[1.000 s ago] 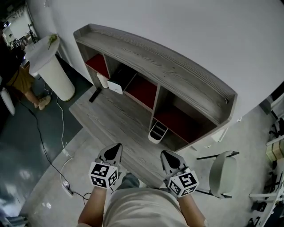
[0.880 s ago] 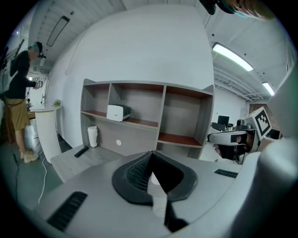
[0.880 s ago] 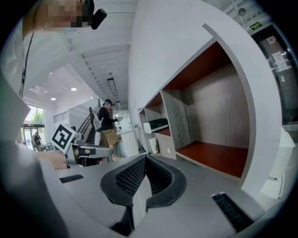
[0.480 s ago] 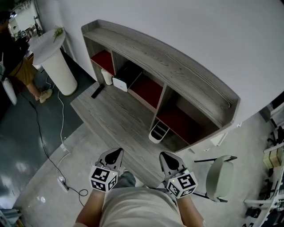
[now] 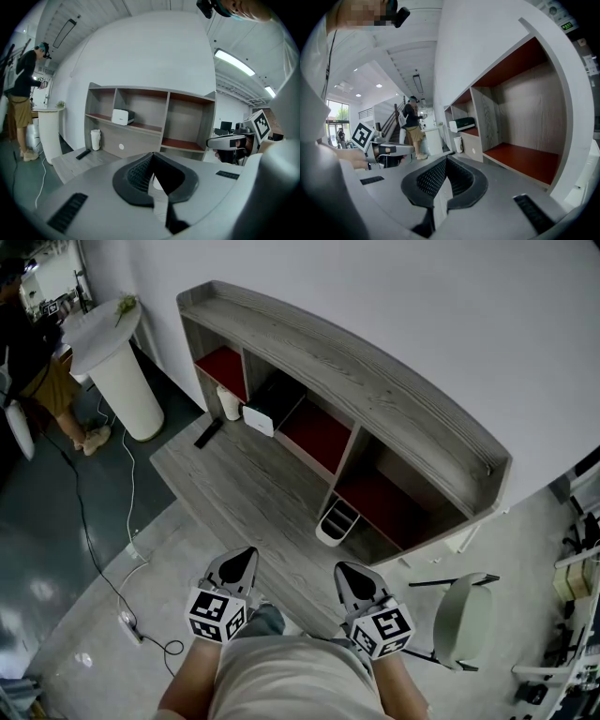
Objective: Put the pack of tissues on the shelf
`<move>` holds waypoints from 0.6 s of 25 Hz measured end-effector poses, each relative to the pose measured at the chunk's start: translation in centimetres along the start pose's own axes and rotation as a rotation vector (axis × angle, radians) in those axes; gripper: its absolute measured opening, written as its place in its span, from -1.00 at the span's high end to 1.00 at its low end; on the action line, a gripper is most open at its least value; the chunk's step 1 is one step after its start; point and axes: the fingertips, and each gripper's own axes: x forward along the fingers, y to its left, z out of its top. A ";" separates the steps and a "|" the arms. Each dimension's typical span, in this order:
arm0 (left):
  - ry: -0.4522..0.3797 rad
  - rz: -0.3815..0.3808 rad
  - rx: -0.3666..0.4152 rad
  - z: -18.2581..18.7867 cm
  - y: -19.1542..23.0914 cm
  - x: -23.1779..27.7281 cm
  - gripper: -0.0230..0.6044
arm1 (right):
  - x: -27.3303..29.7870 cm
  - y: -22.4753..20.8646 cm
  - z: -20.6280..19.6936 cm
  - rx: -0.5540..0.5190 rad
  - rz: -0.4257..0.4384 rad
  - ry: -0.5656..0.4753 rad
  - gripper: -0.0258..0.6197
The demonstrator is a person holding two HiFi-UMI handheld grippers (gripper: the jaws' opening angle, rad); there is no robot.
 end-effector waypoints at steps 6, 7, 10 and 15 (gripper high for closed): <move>-0.013 0.017 -0.011 0.0 0.8 0.0 0.88 | 0.6 -0.1 0.0 0.003 0.002 0.008 0.83; -0.012 0.016 -0.011 -0.1 0.9 0.1 0.88 | 0.7 -0.2 0.0 0.004 0.002 0.009 0.83; -0.005 0.012 -0.005 -0.2 1.0 0.4 0.88 | 1.0 -0.4 0.0 0.005 -0.002 0.010 0.83; 0.000 0.031 -0.006 -0.1 1.8 0.6 0.88 | 1.4 -0.3 0.3 0.001 0.003 0.012 0.83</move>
